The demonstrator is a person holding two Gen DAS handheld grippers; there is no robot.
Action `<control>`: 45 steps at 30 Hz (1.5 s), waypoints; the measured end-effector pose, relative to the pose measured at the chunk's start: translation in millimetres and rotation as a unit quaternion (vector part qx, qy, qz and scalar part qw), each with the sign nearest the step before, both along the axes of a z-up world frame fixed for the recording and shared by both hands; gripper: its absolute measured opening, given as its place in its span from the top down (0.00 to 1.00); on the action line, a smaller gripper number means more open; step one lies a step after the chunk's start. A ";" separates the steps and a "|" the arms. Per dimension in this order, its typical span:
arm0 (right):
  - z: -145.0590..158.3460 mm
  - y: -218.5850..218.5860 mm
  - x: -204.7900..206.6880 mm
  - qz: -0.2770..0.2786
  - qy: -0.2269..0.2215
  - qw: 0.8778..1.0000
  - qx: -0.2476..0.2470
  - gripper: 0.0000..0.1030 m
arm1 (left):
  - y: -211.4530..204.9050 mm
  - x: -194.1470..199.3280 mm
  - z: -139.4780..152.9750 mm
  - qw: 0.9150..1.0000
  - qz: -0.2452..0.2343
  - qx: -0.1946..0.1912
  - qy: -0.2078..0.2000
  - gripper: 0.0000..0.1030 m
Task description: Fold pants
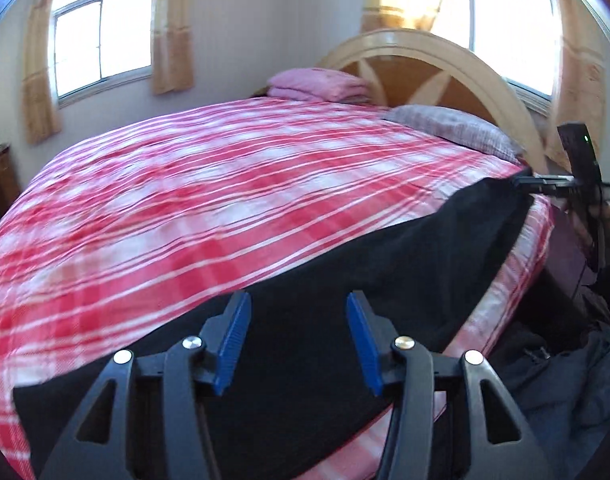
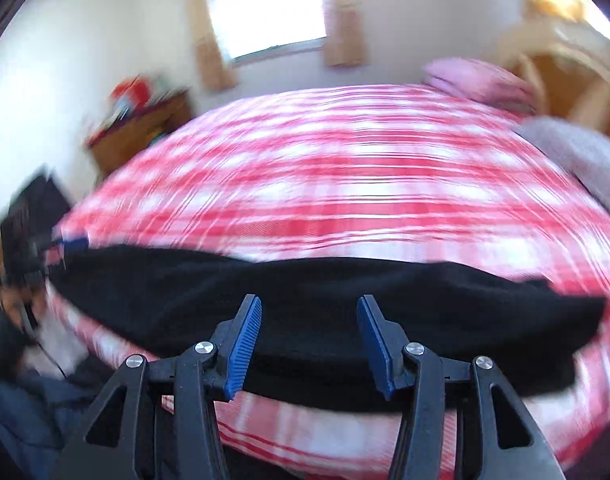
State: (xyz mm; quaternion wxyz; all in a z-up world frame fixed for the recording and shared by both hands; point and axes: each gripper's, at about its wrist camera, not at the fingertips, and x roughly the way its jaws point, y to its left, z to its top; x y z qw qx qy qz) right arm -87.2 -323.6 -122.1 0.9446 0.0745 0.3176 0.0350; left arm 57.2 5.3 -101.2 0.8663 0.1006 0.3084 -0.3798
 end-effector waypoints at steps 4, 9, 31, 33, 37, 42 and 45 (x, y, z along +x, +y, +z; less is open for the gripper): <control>9.7 -58.9 -27.3 -0.110 0.002 0.993 0.037 0.49 | -48.6 -3.2 -3.7 0.999 -0.049 -0.001 0.003 0.48; 3.5 -120.1 -50.7 -0.198 0.007 0.971 0.133 0.49 | -89.5 1.8 -26.4 0.996 -0.072 0.003 0.049 0.46; -35.0 -192.5 -16.9 -0.238 0.030 0.898 0.369 0.92 | -91.4 -1.2 -64.6 0.993 -0.065 0.011 0.103 0.42; -20.6 -189.1 -5.9 -0.222 0.016 0.909 0.352 0.93 | -91.7 -1.0 -65.0 0.993 -0.065 0.011 0.102 0.42; 26.4 -173.9 23.0 -0.159 -0.050 0.937 0.306 0.94 | -91.2 -0.5 -65.4 0.993 -0.065 0.009 0.101 0.42; 48.9 -162.7 33.5 -0.117 -0.097 0.954 0.257 0.94 | -90.0 -0.7 -65.6 0.993 -0.065 0.005 0.102 0.42; 15.8 -173.3 20.6 -0.159 -0.056 0.951 0.261 0.94 | -90.2 -1.6 -66.0 0.993 -0.067 0.008 0.098 0.42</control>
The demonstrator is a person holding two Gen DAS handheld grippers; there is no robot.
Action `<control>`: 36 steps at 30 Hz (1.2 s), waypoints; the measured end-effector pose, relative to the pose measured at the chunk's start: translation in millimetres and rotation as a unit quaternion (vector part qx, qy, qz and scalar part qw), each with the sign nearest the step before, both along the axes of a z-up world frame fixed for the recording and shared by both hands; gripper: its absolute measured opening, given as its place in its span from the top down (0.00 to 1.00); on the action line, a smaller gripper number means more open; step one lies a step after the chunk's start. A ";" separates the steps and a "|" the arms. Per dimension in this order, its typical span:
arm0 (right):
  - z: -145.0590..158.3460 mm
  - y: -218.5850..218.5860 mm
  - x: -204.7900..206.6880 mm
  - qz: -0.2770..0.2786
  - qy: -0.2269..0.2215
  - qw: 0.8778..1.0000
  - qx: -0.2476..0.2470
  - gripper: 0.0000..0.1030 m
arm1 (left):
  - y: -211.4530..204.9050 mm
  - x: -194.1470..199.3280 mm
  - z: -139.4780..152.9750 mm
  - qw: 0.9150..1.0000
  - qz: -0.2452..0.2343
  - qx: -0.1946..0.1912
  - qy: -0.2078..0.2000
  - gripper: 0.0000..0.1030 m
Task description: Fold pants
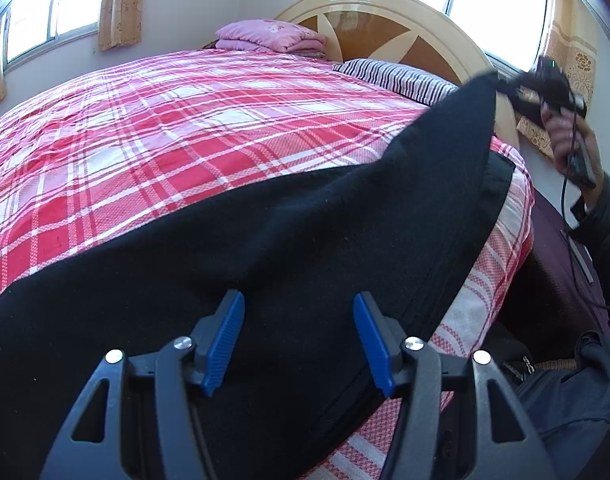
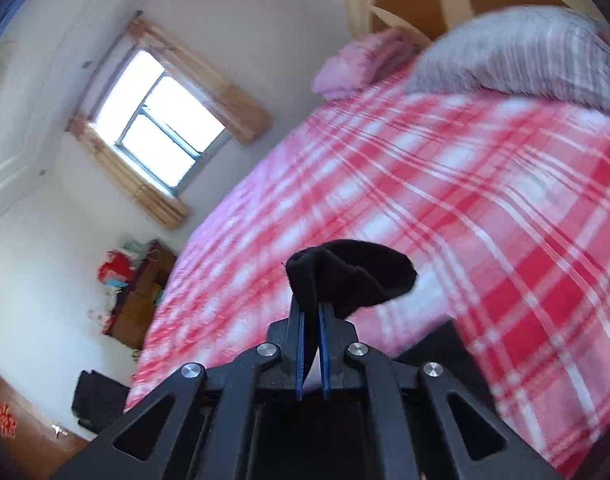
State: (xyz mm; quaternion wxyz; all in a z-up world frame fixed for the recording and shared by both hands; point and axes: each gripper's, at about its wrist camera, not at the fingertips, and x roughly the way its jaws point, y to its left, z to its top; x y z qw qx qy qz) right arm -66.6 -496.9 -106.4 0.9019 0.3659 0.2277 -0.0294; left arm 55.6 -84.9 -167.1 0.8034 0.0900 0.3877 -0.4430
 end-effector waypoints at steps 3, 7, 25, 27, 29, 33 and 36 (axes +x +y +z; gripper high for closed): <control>-42.2 -16.1 -26.3 -0.018 0.044 0.998 0.040 0.94 | 1.5 -0.2 0.2 1.000 -0.003 0.000 0.001 0.42; -73.5 -26.8 -54.0 -0.031 0.061 0.995 0.068 0.93 | 3.2 -1.5 1.7 1.000 -0.005 0.001 0.003 0.42; -72.6 -17.5 -72.1 -0.054 0.043 0.997 0.021 0.50 | -44.0 -44.9 24.1 0.989 -0.099 0.044 -0.098 0.42; -71.1 -14.6 -70.2 -0.054 0.045 0.998 0.004 0.50 | -55.9 -51.5 23.7 0.986 -0.121 0.051 -0.104 0.42; -69.3 -12.8 -71.2 -0.054 0.043 0.998 -0.003 0.50 | -62.8 -56.6 22.1 0.983 -0.131 0.058 -0.111 0.42; -68.5 -11.2 -71.7 -0.053 0.043 0.998 -0.011 0.51 | -73.7 -56.1 12.7 0.981 -0.141 0.078 -0.105 0.56; -68.1 -8.7 -70.2 -0.053 0.041 0.998 -0.017 0.51 | -77.8 -50.3 5.5 0.984 -0.133 0.085 -0.088 0.69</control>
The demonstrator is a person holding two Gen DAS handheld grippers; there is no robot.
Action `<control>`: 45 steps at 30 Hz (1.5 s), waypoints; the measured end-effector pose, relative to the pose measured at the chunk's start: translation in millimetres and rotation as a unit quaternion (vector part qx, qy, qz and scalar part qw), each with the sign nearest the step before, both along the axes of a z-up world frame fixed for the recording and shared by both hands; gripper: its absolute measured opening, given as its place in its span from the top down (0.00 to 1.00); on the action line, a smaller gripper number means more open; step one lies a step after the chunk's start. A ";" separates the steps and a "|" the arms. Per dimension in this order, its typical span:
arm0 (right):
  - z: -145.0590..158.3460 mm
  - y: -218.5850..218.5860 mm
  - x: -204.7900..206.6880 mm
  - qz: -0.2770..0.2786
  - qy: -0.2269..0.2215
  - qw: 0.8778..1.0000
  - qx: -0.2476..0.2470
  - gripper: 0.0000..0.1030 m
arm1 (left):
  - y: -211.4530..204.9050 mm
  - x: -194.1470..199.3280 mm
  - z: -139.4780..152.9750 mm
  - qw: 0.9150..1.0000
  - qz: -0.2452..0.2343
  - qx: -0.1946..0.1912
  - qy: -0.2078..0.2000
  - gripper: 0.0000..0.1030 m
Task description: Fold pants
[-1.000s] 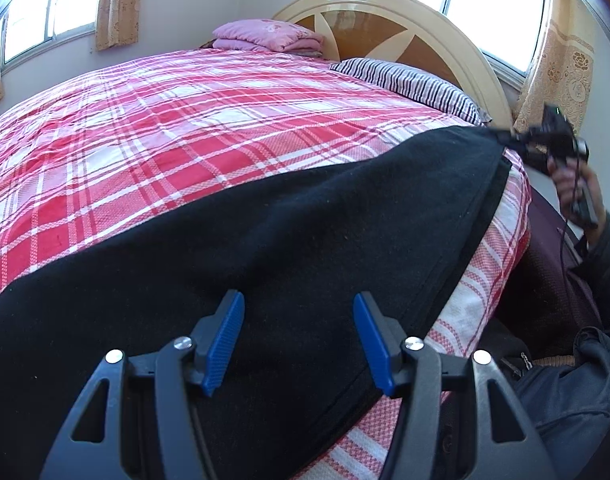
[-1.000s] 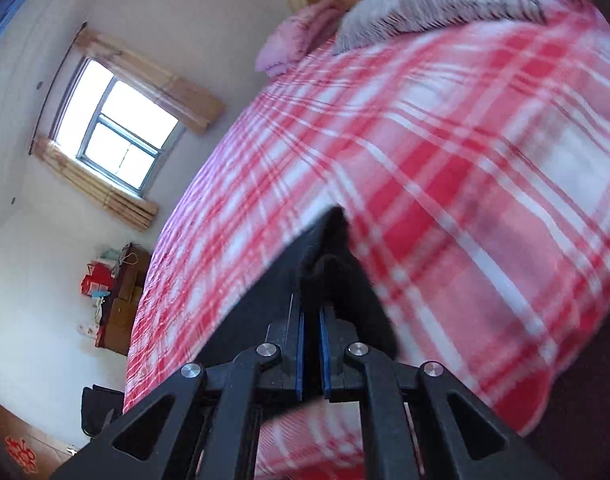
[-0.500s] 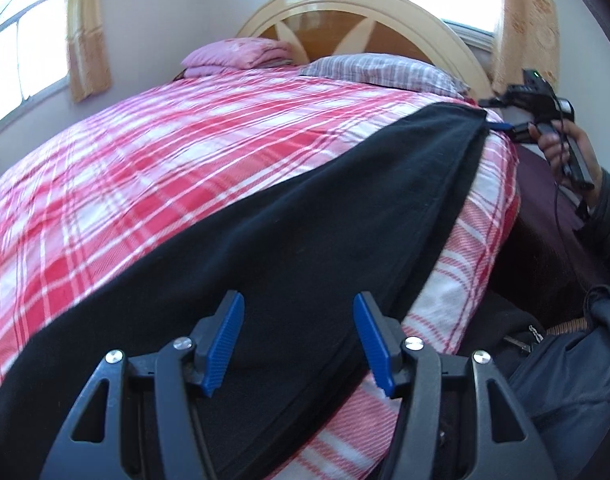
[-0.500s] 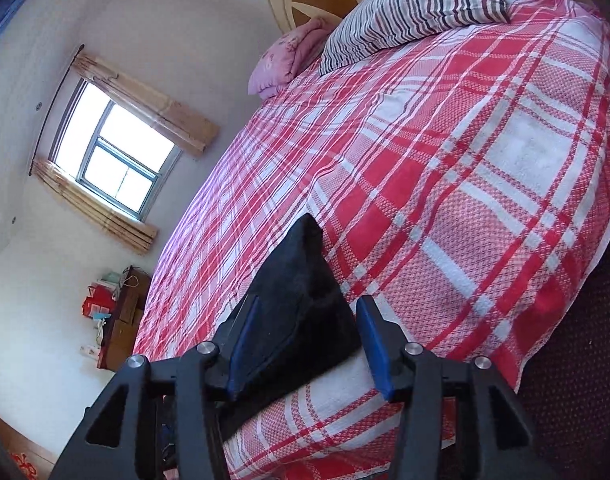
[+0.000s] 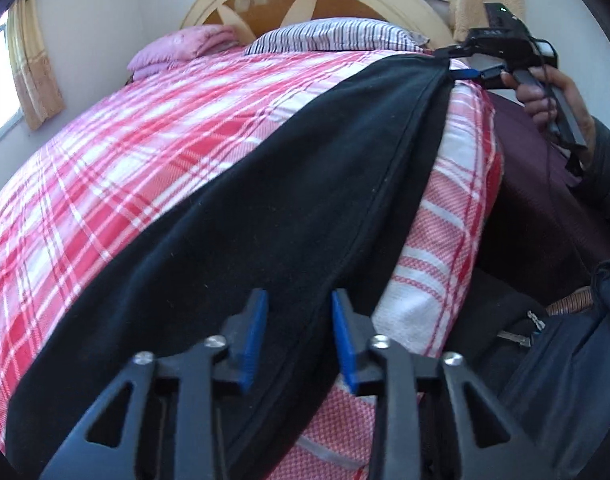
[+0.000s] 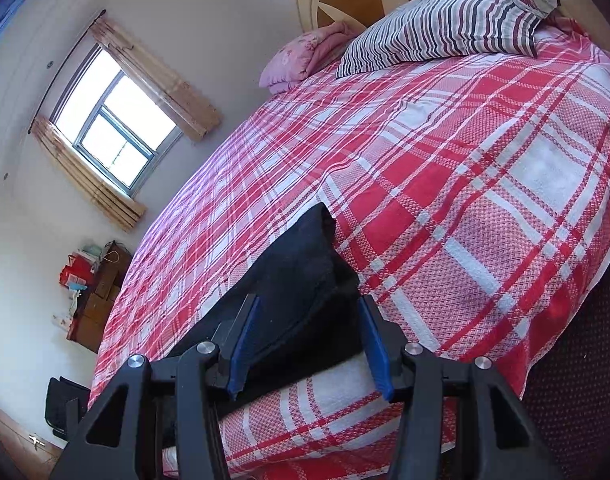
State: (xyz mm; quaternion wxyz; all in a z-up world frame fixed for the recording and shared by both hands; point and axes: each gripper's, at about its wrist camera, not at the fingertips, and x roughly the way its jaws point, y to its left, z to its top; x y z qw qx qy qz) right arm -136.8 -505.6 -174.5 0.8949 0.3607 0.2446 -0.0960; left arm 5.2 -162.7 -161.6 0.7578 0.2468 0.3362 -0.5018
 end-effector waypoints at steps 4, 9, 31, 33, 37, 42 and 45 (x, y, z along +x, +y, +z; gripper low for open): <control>-0.2 1.4 -0.4 -0.004 -0.007 1.000 -0.008 0.62 | 0.5 -7.1 1.3 1.000 -0.009 -0.006 -0.001 0.93; 4.0 2.2 -3.6 -0.012 -0.008 1.000 -0.021 0.92 | 5.5 -15.4 6.9 1.000 -0.011 -0.016 -0.017 0.96; 12.7 -1.6 -25.1 -0.036 0.051 0.996 -0.065 0.78 | 16.8 -7.8 3.3 0.999 -0.018 -0.035 0.038 0.93; 15.9 -11.3 -35.2 -0.060 0.038 0.996 -0.057 0.77 | 22.0 -3.2 4.5 0.998 -0.011 -0.043 0.048 0.93; 23.5 -18.3 -46.9 -0.084 0.012 0.995 -0.055 0.77 | 39.9 -0.9 21.2 0.997 0.001 -0.071 0.030 0.64; 39.0 15.0 -22.1 -0.011 -0.005 0.996 -0.094 0.77 | 67.7 18.0 27.9 0.996 0.034 -0.077 0.021 0.39; 32.4 35.5 4.2 0.041 0.007 0.994 -0.100 0.77 | 73.1 30.2 14.8 0.997 0.057 -0.051 0.020 0.39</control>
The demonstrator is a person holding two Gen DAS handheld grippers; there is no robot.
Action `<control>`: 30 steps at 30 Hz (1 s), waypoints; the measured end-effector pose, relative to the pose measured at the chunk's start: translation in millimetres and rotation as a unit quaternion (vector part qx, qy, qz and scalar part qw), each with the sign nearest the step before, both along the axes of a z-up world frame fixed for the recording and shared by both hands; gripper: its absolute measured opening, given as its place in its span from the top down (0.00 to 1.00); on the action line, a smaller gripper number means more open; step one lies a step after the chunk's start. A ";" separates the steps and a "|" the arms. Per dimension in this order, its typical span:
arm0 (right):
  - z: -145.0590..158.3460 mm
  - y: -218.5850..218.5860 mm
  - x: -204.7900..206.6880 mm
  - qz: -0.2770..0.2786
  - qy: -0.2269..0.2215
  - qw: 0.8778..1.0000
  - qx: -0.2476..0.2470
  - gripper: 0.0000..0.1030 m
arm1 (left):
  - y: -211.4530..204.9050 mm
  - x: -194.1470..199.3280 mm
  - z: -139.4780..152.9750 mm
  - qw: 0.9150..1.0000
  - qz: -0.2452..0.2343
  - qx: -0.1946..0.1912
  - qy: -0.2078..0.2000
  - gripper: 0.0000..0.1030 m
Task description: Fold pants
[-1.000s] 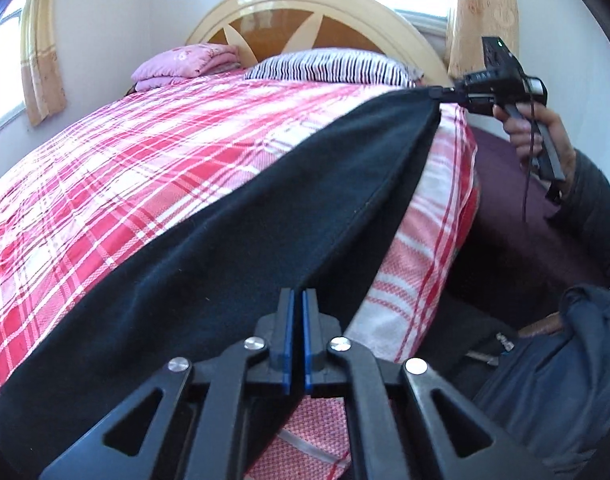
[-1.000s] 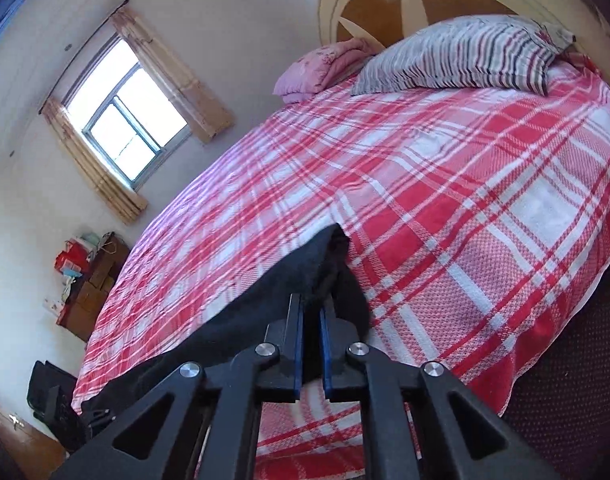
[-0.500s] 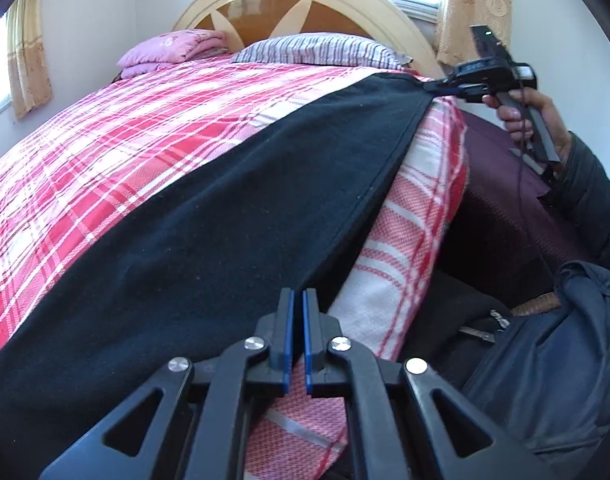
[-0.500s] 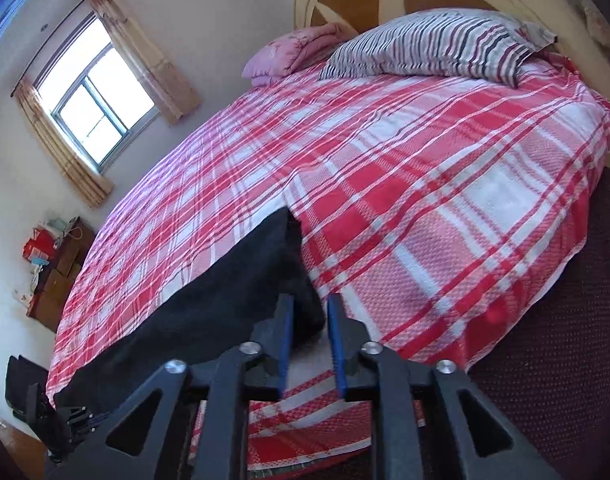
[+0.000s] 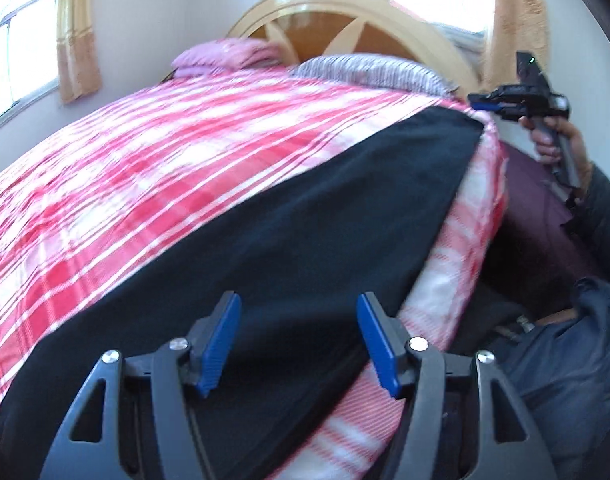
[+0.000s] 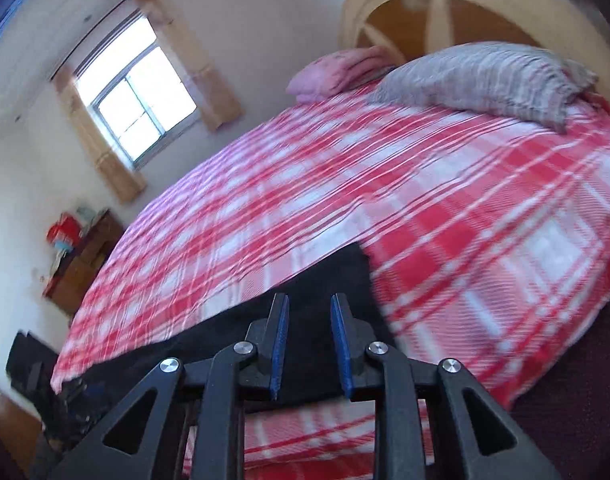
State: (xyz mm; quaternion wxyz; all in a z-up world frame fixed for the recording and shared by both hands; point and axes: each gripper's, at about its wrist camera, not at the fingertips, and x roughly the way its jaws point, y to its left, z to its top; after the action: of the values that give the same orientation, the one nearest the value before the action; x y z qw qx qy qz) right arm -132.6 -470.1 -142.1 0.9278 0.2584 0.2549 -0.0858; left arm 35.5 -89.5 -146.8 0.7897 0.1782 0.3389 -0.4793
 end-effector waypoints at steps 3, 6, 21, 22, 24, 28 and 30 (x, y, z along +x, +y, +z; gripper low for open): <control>-21.9 9.7 27.4 0.015 0.059 0.998 -0.001 0.77 | 4.2 8.3 -21.5 0.999 0.024 0.033 0.014 0.39; -26.0 13.4 32.8 0.002 0.076 0.997 -0.007 0.77 | 11.7 2.6 -26.8 0.999 0.014 0.031 0.001 0.38; 48.5 183.2 145.5 0.223 0.053 0.969 -0.092 0.74 | 105.1 15.4 -4.2 0.993 0.115 0.011 -0.033 0.38; 50.8 199.2 158.2 0.243 0.054 0.963 -0.099 0.74 | 114.7 19.3 -6.4 0.991 0.128 0.010 -0.027 0.38; 53.0 235.7 183.0 0.280 0.063 0.951 -0.112 0.74 | 128.2 25.5 -12.6 0.990 0.143 0.008 -0.010 0.38; 46.4 307.9 226.9 0.344 0.088 0.926 -0.129 0.74 | 136.8 11.5 -32.2 0.992 0.121 0.025 0.005 0.32; 38.6 332.5 242.1 0.366 0.096 0.916 -0.133 0.74 | 136.5 0.7 -35.7 0.994 0.105 0.035 -0.007 0.26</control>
State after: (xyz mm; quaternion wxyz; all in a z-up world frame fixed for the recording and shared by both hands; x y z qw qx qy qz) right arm 109.4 -137.5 -103.5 0.8910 0.0121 0.4061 0.2024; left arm 36.2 47.0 -182.5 0.8312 0.1729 0.3667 -0.3805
